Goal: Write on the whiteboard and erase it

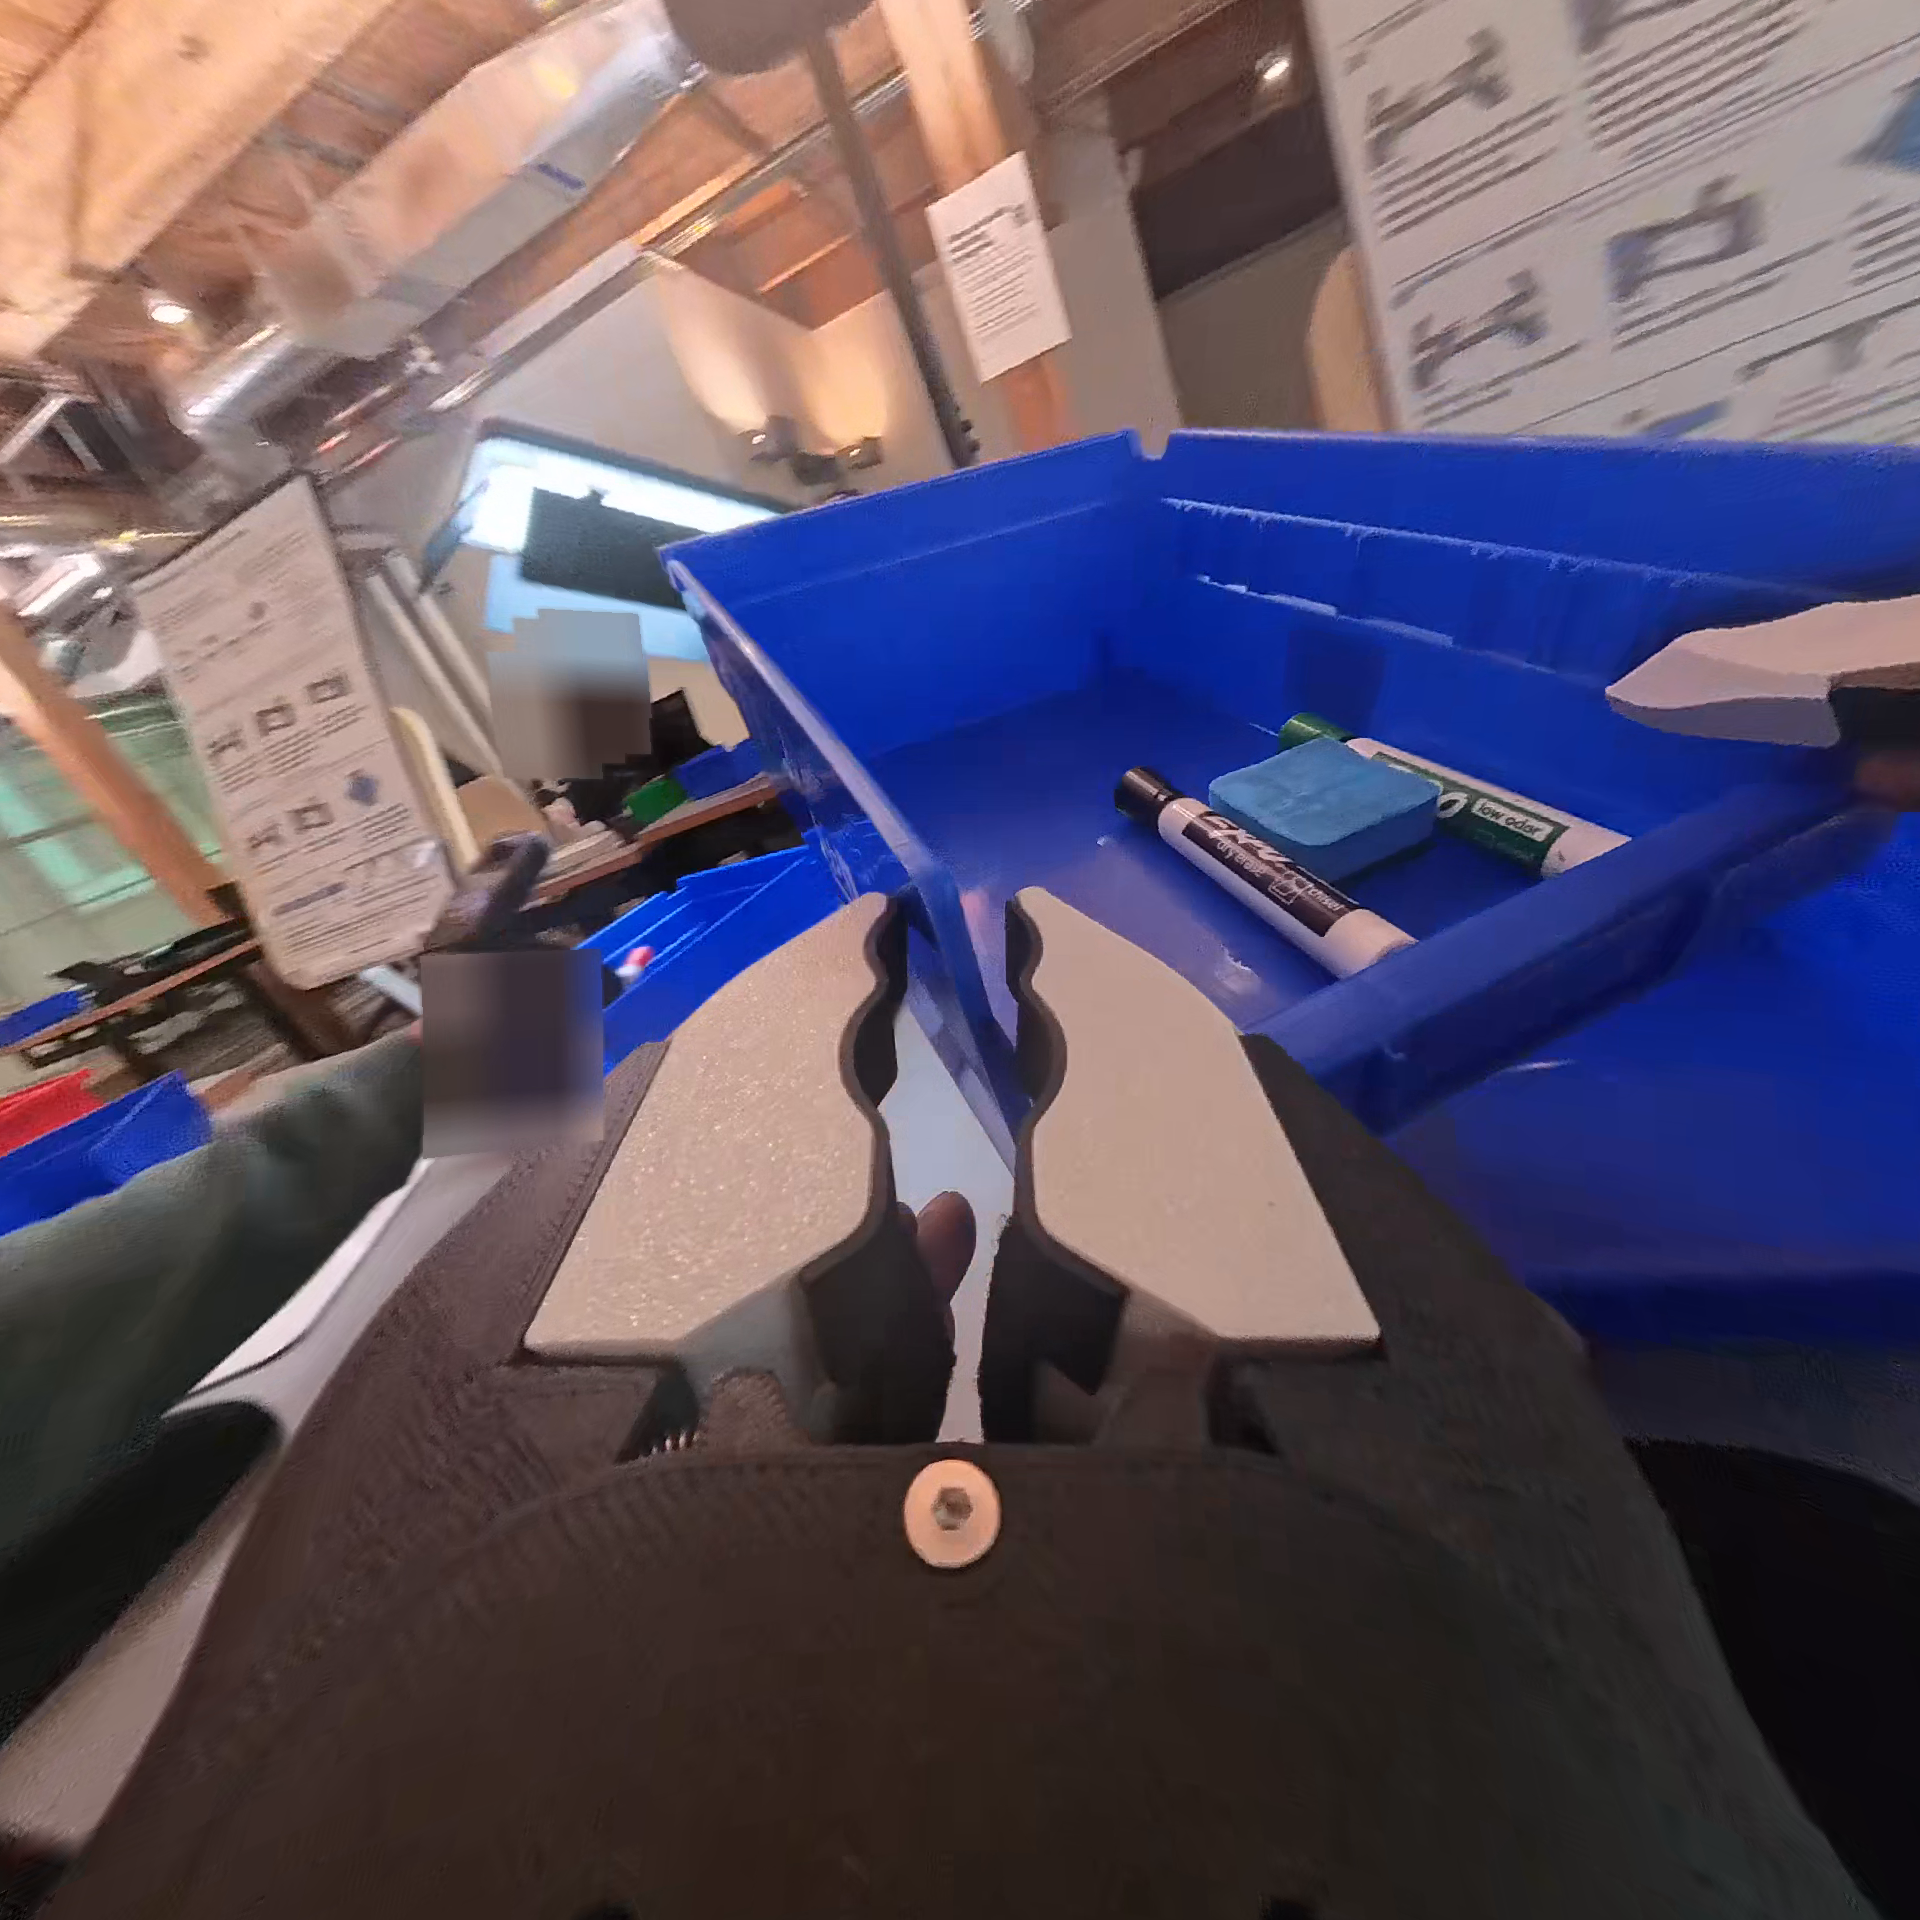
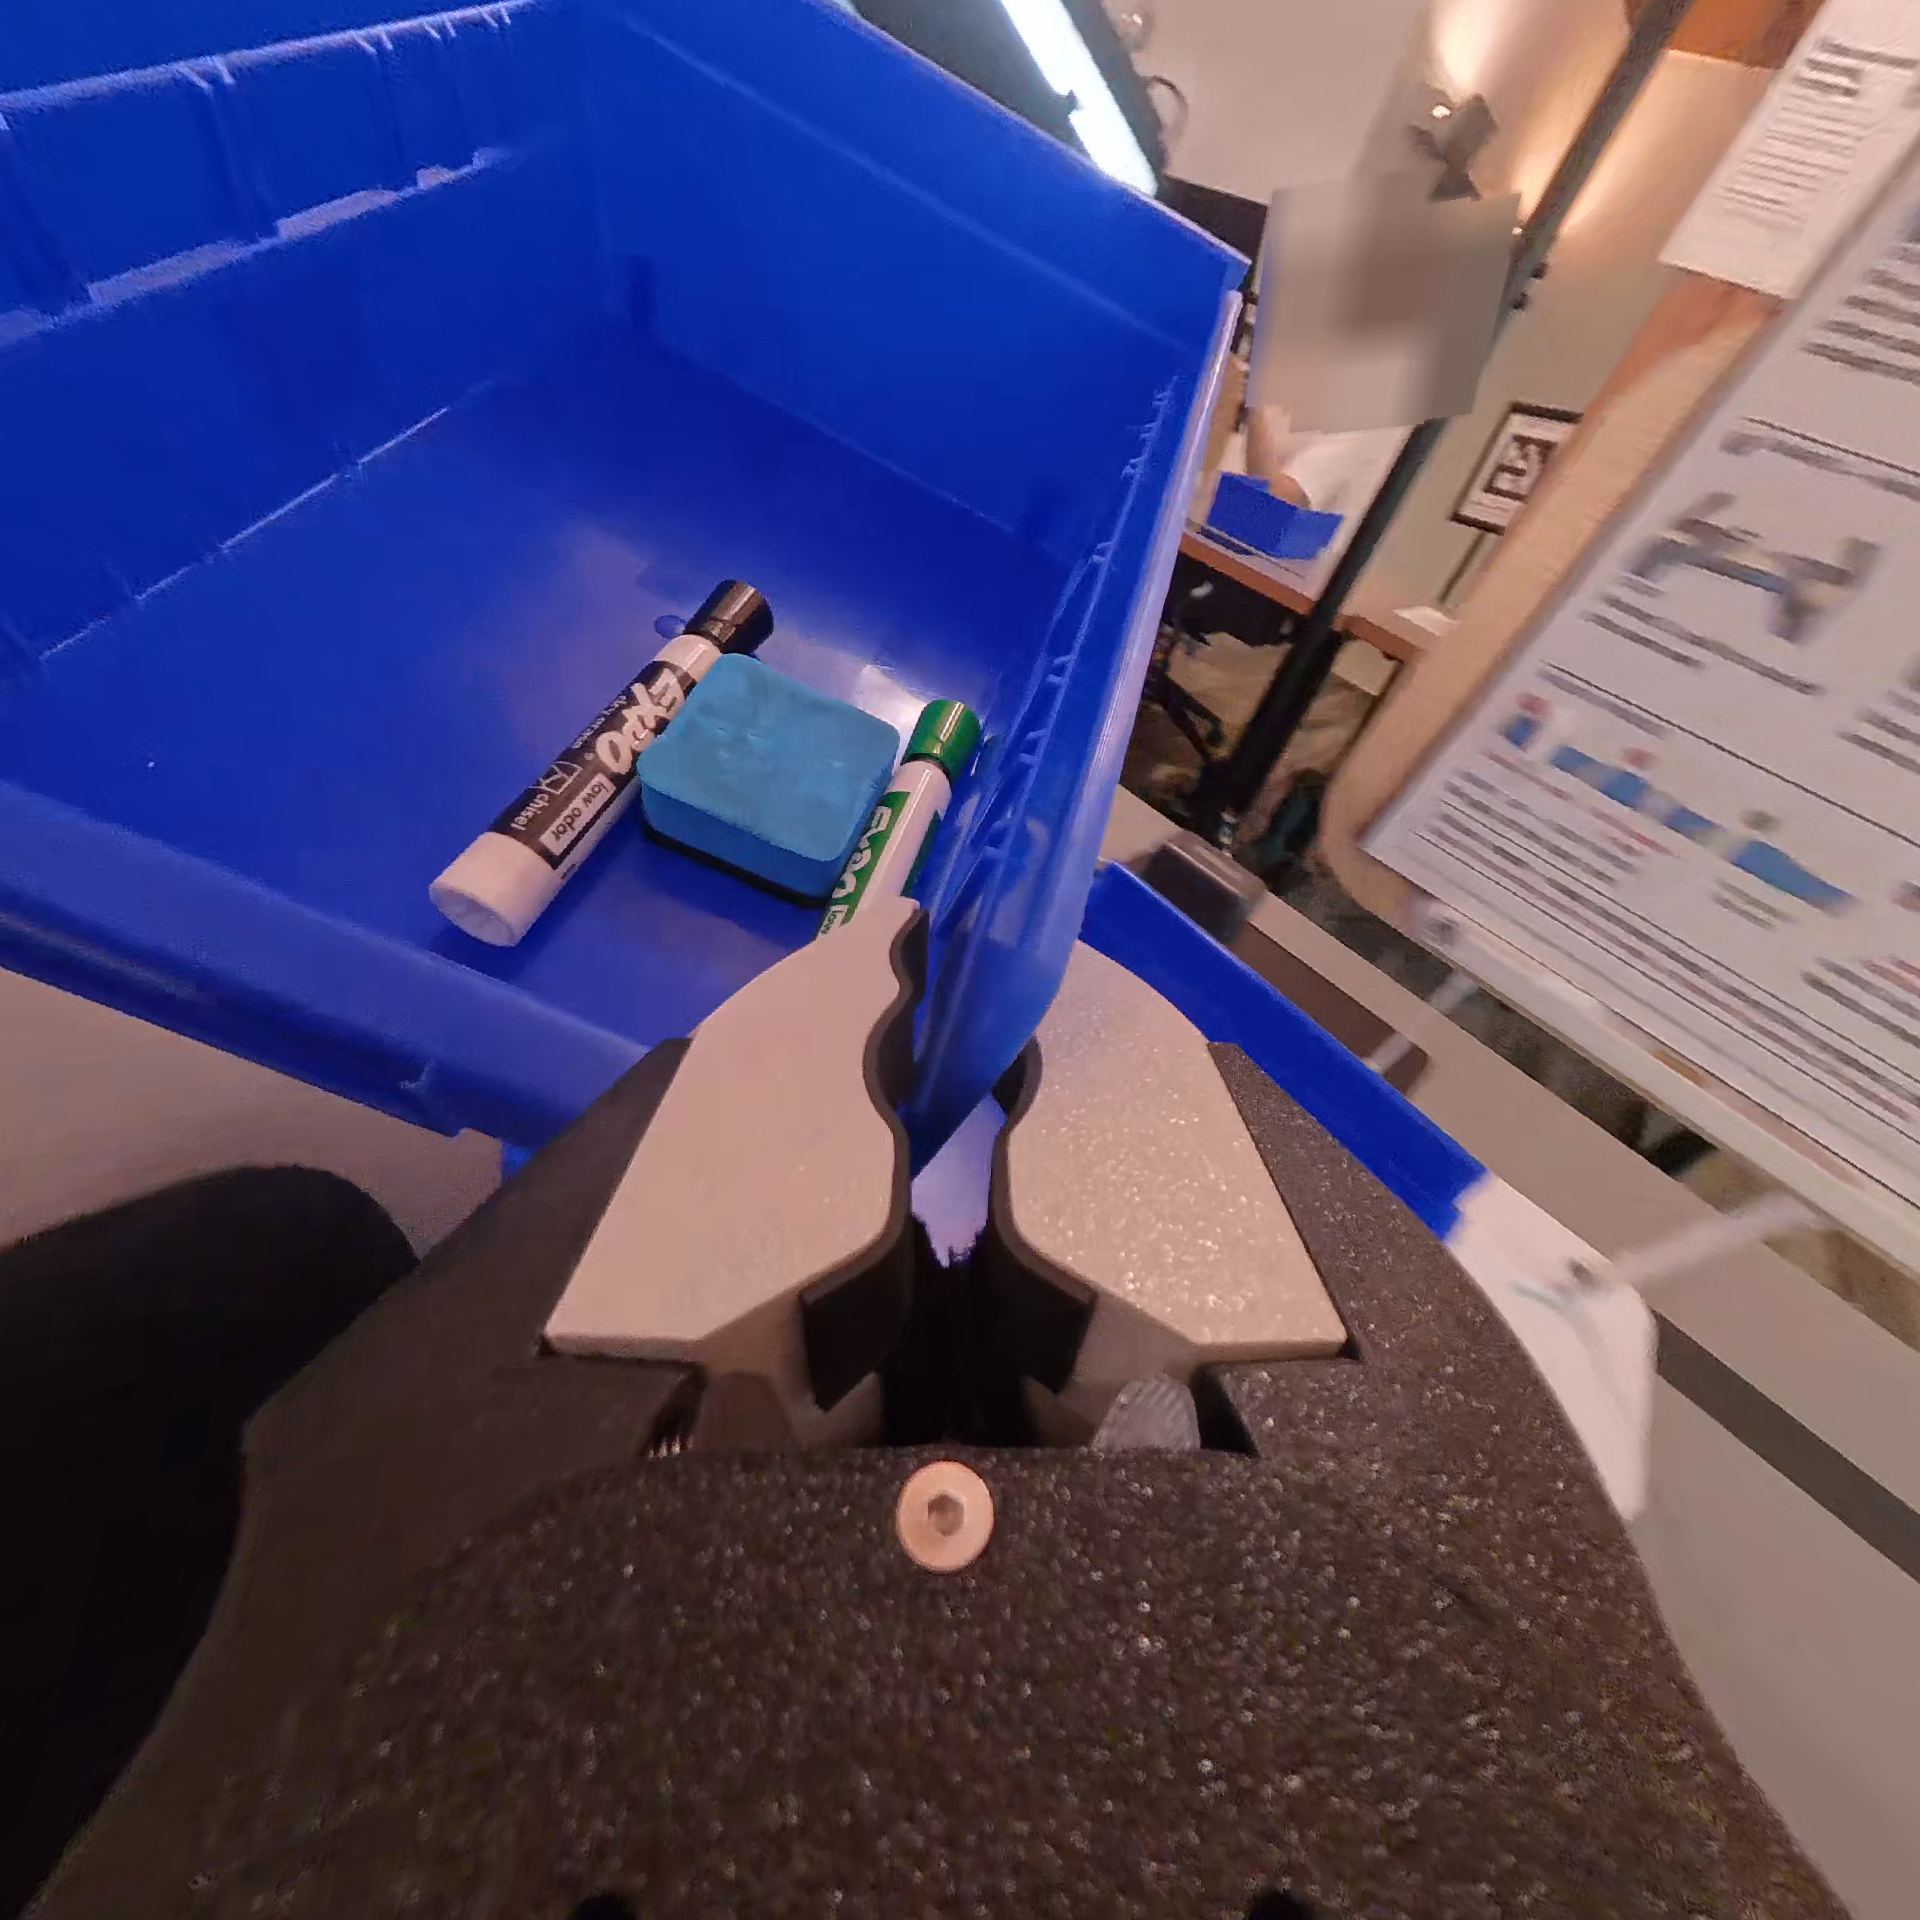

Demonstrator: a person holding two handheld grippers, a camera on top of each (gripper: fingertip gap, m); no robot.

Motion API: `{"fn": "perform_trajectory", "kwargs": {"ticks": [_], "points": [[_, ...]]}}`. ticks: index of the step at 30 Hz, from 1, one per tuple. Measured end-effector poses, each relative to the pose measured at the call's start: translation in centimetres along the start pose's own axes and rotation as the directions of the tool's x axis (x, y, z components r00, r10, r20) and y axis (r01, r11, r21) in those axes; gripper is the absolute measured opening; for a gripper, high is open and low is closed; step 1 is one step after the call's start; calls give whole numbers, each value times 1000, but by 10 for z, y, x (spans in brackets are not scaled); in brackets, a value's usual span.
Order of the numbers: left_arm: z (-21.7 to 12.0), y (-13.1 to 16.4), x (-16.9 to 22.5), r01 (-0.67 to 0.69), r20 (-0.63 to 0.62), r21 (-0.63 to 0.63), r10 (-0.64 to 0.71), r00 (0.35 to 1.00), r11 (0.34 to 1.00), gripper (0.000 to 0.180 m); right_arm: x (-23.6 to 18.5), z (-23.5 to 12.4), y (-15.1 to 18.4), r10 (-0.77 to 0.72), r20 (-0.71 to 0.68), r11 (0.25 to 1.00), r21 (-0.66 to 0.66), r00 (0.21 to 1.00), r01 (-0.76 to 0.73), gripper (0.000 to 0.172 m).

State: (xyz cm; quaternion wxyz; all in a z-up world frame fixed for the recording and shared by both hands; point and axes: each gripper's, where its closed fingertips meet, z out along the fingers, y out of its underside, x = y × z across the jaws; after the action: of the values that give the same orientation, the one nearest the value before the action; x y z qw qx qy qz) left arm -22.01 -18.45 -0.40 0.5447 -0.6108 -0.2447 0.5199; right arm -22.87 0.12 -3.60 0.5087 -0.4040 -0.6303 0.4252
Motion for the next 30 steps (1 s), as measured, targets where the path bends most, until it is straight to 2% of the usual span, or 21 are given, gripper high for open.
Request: {"fn": "perform_trajectory", "kwargs": {"ticks": [6, 10, 19, 30], "points": [[-9, 51, -74, 26, 121, -47, -21, 992, 999, 13, -83, 50, -3, -3, 105, 999, 35, 994, 0, 12], [-15, 80, -96, 21, 180, -69, -8, 984, 997, 9, -121, 66, 16, -20, 140, 1000, -6, 990, 21, 13], [-6, 149, -77, 100, 76, -145, -90, 993, 984, 10, -135, 70, 66, -136, 121, 981, -125, 983, 151, 15], [14, 179, -45, 127, -18, -197, -133, 991, 972, 11, -113, 59, 81, -264, 70, 942, -195, 962, 272, 18]]}}
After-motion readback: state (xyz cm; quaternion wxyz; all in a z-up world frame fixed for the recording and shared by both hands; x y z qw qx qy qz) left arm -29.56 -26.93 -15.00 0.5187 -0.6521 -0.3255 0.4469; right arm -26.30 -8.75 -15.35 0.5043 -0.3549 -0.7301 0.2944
